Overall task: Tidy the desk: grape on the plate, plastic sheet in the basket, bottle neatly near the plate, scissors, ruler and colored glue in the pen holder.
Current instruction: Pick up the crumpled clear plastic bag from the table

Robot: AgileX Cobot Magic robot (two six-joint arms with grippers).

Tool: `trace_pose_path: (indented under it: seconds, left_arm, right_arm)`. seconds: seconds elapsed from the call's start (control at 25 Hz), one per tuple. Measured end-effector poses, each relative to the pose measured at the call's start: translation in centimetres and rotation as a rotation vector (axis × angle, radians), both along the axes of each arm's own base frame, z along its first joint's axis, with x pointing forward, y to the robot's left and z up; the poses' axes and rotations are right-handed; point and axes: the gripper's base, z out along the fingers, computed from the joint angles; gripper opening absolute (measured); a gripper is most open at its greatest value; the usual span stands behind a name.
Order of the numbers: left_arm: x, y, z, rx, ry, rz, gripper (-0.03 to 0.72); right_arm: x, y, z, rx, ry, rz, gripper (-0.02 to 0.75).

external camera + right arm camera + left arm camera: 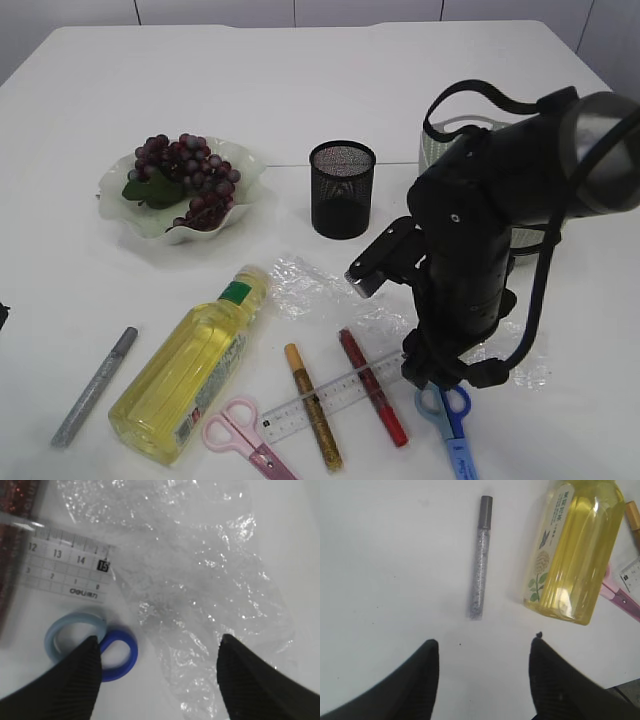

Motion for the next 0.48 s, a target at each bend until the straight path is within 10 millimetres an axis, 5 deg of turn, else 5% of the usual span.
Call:
trace_pose_path:
  seconds: [0.48]
  left_arm:
    - [0.1, 0.0, 0.0, 0.000, -0.011, 0.003, 0.424]
  right_arm:
    - [0.9, -0.4, -1.8, -0.081, -0.052, -0.018, 0.468]
